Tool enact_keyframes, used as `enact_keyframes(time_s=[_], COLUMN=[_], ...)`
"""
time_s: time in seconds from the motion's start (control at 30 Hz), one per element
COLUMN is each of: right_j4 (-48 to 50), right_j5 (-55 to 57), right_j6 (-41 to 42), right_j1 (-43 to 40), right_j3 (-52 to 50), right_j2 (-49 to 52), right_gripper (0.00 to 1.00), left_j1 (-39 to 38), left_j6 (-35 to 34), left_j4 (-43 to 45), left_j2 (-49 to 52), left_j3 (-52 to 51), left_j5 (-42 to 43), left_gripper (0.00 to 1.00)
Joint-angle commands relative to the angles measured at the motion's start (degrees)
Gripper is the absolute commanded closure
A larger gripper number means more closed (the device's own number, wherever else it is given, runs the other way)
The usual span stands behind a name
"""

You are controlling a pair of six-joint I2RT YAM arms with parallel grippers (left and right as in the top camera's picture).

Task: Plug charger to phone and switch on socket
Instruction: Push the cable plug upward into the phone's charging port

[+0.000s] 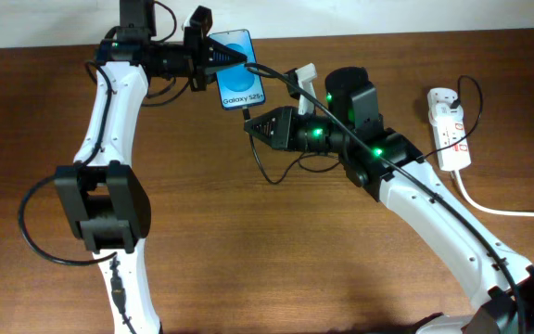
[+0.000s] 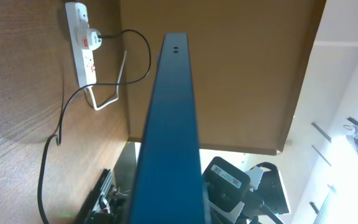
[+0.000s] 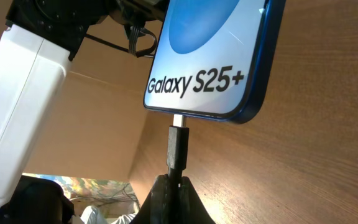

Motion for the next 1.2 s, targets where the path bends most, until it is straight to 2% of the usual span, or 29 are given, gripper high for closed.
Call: enact_keyframes(time_s=[0.0,0.27,0.43,1.17], right_j4=[1.16,2.47,2.89,5.86], right_j5=[1.42,2.97,2.89,3.72], right_j6=[-0.61,0.04,0.50,0.90], right_j1=[-0.61,-0.61,-1.84,-3.19], right_j3=[0.07,0.07,0.07,0.07], right_j2=[0.37,0.37,0.37,3.23], right_gripper=[0.96,0.96,0.96,0.96], left_j1=[0.09,-0.96,-2.91,-3.08], left_j6=[1.14,1.40,4.42,8.09], left_j4=[0.13,0.13,0.11,0.09], left_j2=[-0.90,-0.90,-0.90,-0.90], left_j3=[0.63,0.63,0.63,0.63], left_j5=[3.15,3.15,3.15,3.17], left_gripper=[1.00,1.00,1.00,1.00])
